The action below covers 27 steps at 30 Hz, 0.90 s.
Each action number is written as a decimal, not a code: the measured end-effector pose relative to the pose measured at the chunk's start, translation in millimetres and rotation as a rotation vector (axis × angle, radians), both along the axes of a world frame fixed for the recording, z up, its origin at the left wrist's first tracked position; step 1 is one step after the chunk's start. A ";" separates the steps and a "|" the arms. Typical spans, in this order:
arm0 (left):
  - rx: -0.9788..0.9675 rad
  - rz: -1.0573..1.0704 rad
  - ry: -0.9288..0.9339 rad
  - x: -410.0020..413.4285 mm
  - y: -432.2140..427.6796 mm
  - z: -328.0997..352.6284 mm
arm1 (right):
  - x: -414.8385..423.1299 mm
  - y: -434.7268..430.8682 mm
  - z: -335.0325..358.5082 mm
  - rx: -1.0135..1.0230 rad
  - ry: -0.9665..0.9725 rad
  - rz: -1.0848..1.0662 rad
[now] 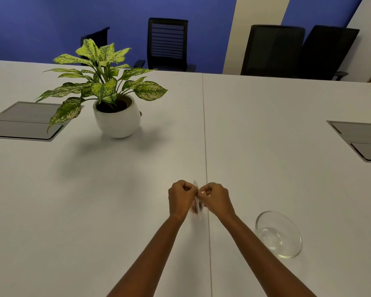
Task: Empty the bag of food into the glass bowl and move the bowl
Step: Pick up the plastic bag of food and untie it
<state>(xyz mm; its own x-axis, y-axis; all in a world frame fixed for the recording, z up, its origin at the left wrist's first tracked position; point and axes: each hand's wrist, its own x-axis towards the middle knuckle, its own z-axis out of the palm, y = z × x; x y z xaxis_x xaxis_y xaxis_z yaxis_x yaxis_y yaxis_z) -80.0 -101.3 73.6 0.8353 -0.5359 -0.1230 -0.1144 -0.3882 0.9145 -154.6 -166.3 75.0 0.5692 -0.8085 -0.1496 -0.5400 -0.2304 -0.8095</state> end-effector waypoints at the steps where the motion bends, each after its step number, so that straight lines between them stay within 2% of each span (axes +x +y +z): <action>1: -0.002 -0.009 0.007 0.7 -0.2 0.3 | -0.7 1.2 -0.7 0.056 0.004 -0.004; 4: -0.005 -0.018 0.019 0.3 0.0 -0.6 | -0.9 2.7 -0.7 0.130 -0.023 -0.022; 9: -0.024 0.016 0.142 -6.2 1.8 -4.9 | 2.3 -0.3 0.7 0.145 -0.086 -0.086; 13: 0.025 -0.016 0.183 -8.3 6.2 -3.7 | 1.9 -0.2 -1.2 0.115 -0.057 -0.096; 17: 0.052 -0.030 0.101 -4.5 6.3 0.1 | -0.2 -0.9 0.9 0.130 -0.057 -0.116; 21: 0.074 0.041 0.055 5.2 10.3 1.7 | -10.8 -10.2 5.2 0.058 -0.033 -0.161; 27: 0.177 -0.097 -0.224 11.9 11.8 5.7 | -18.7 -11.9 3.3 -0.195 0.122 -0.049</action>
<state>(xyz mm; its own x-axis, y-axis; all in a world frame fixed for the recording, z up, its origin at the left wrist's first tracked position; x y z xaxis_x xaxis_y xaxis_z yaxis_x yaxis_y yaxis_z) -68.1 -89.5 79.3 0.7983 -0.6010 -0.0399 -0.3502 -0.5171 0.7810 -173.4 -178.1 78.3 0.5154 -0.8553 -0.0533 -0.6456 -0.3467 -0.6804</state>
